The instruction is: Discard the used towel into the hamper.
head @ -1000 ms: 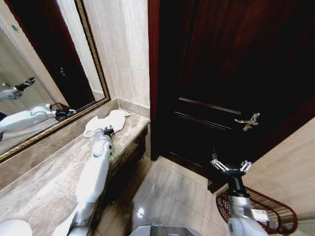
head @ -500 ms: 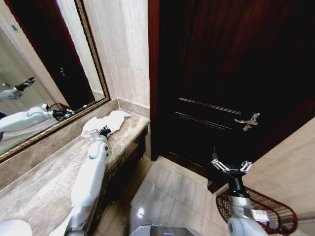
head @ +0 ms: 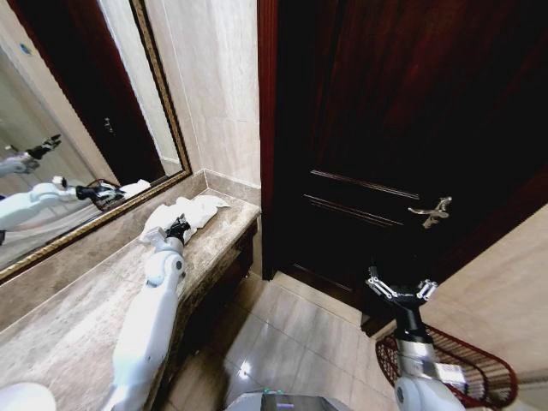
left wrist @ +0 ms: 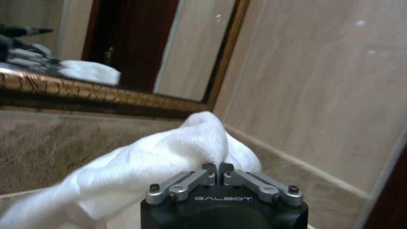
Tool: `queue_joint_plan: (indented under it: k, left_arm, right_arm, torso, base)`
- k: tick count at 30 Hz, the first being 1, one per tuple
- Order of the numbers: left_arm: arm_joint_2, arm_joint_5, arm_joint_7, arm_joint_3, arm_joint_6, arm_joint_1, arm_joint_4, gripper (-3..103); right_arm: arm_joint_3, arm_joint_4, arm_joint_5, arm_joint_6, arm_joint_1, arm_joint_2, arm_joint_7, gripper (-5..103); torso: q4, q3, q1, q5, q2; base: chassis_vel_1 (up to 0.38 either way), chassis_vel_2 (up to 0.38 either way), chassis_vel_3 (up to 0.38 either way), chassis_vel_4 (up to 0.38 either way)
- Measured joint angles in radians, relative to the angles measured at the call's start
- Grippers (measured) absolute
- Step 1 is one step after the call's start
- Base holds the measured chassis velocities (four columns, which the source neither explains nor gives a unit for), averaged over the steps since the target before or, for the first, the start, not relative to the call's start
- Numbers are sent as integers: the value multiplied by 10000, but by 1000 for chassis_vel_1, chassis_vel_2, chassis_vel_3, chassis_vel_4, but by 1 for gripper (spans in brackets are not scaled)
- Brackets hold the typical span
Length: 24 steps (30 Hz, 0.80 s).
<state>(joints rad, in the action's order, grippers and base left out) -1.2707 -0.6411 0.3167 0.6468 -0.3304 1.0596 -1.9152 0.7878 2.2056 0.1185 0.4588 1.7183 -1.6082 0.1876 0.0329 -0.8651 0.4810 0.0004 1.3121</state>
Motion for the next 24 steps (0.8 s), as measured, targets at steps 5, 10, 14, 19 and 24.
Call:
queue_joint_plan:
  k: [5, 10, 14, 19, 24]
  left_arm:
    - [-181, 401, -398, 169, 118, 1672, -1969, 2]
    - [-409, 693, -787, 275, 319, 2655, -3238, 2]
    - [-698, 1091, -1143, 274, 616, 3486, -4221, 2]
    - [-1114, 2141, -1333, 69, 1427, 4339, -4880, 2]
    - [-1400, 3140, -1060, -213, 1990, 5580, -5543, 2]
  right_arm:
    - [8, -82, 44, 61, -50, 0, 14, 100]
    - [58, -161, 178, 239, 14, 0, 20, 100]
    - [168, -267, 246, 774, 61, 0, 92, 100]
    - [273, -240, 309, 1071, 112, 0, 75, 100]
    - [370, -197, 655, 1172, 198, 0, 70, 100]
  torso:
    - [3, 1, 0, -4, 0]
    - [0, 1, -1, -3, 0]
    - [0, 1, -1, -2, 0]
    - [-1, 1, -1, -2, 0]
    - [2, 1, -1, -2, 1]
  base:
    - [0, 0, 0, 0]
    - [0, 0, 0, 0]
    - [0, 0, 0, 0]
    - [0, 0, 0, 0]
    - [0, 0, 0, 0]
